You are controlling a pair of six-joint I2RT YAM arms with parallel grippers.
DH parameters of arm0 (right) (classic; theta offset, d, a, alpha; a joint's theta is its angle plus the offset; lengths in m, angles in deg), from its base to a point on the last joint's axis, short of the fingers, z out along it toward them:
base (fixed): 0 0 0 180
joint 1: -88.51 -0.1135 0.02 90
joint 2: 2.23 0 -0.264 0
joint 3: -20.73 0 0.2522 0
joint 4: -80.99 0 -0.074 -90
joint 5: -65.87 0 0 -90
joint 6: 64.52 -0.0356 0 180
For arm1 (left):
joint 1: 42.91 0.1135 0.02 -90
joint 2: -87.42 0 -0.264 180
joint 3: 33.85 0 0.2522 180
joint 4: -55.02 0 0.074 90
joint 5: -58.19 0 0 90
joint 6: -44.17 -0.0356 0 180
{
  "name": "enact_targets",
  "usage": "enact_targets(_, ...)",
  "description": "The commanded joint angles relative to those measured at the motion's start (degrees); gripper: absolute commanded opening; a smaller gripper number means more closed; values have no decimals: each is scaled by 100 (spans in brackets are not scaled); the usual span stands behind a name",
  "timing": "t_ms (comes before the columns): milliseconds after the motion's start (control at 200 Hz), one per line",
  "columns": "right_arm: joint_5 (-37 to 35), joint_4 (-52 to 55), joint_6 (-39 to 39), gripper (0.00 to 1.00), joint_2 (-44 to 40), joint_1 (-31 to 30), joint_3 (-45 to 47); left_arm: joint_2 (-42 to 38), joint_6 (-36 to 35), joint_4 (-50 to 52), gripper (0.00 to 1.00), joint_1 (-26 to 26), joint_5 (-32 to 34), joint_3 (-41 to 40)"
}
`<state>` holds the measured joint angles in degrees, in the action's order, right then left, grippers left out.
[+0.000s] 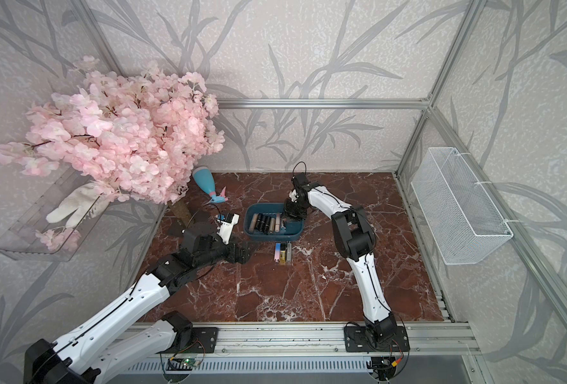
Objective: Put the lipstick into the storage box
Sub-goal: Place the lipstick in the storage box.
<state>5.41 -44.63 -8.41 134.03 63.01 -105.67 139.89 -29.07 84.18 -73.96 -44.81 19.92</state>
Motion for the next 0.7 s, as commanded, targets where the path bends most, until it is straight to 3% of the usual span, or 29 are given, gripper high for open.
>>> enact_targets(0,364,-400,-61,37,50,-1,159,-129,40,-61,100,35,31,-80)
enact_targets(270,551,-639,-33,38,-340,-1,351,-219,24,-131,100,32,30,-110)
enact_targets(695,9,-227,207,41,-2329,-27,1399,-231,-231,-737,100,24,-467,-232)
